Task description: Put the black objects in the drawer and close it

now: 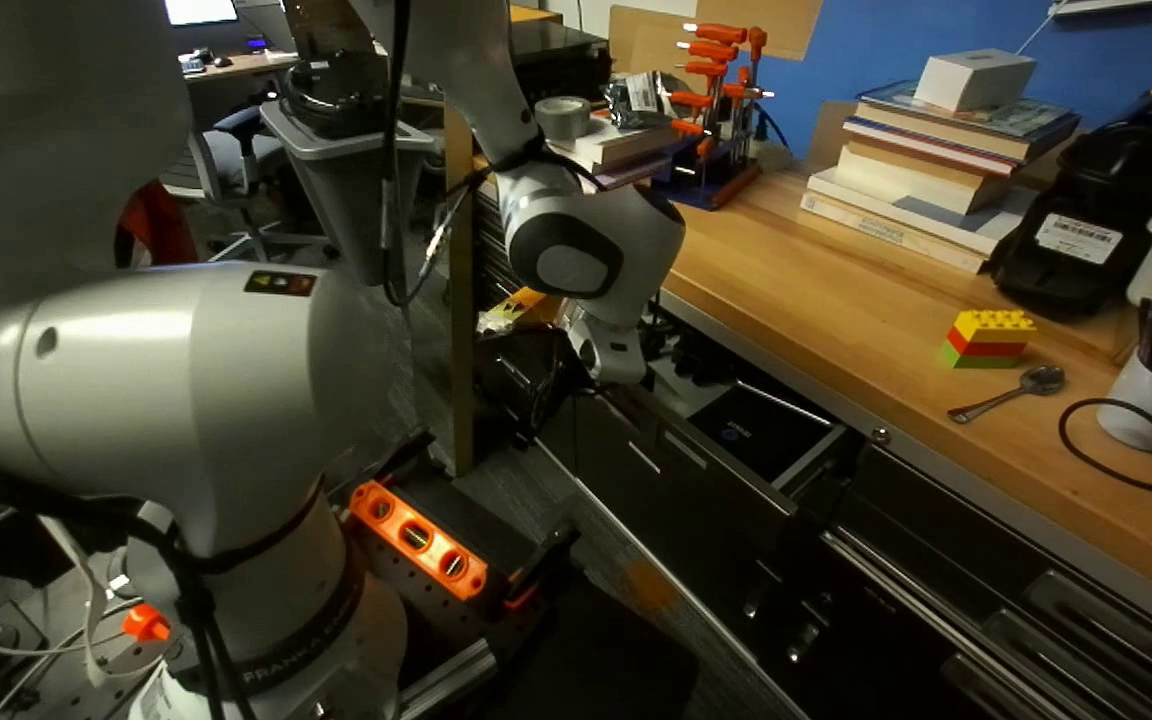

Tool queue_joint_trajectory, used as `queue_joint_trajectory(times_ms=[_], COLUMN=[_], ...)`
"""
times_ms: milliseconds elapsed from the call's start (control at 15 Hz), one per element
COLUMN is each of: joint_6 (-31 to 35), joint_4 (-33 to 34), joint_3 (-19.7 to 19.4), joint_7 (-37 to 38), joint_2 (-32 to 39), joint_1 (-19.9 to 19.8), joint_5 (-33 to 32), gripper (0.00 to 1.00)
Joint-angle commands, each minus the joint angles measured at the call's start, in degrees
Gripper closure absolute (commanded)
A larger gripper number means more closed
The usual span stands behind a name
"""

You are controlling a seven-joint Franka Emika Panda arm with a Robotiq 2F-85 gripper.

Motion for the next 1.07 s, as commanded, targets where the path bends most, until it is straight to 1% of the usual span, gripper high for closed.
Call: queue_joint_trajectory(times_ms=[0, 67, 133, 267, 333, 467, 667, 733, 800, 867, 933, 1000], joint_6=[2.79, 4.56, 6.36, 10.47, 12.27, 17.60, 24.77, 26.62, 27.54, 25.45, 23.51, 21.63], joint_4=[12.18, 14.85, 17.91, 21.91, 23.41, 25.43, 26.05, 25.87, 24.83, 23.78, 21.17, 18.95], joint_3=[14.03, 17.98, 21.15, 24.79, 25.88, 28.42, 31.40, 31.81, 31.38, 29.57, 27.23, 24.45], joint_7=[-1.62, -0.97, 0.74, 1.94, 2.52, 2.71, 2.42, 2.67, 3.17, 4.72, 7.18, 11.17], joint_2=[11.17, 13.53, 15.15, 18.20, 18.58, 19.08, 19.23, 19.00, 18.17, 17.49, 15.47, 14.03], joint_1=[-14.68, -18.87, -23.03, -27.55, -29.46, -32.65, -35.71, -36.09, -35.79, -34.57, -32.84, -30.73], joint_5=[0.02, -1.64, -4.56, -8.19, -9.54, -10.17, -9.57, -9.77, -10.87, -13.42, -16.02, -19.37], gripper=[0.00, 0.00, 0.00, 0.00, 0.00, 0.00, 0.00, 0.00, 0.00, 0.00, 0.00, 0.00])
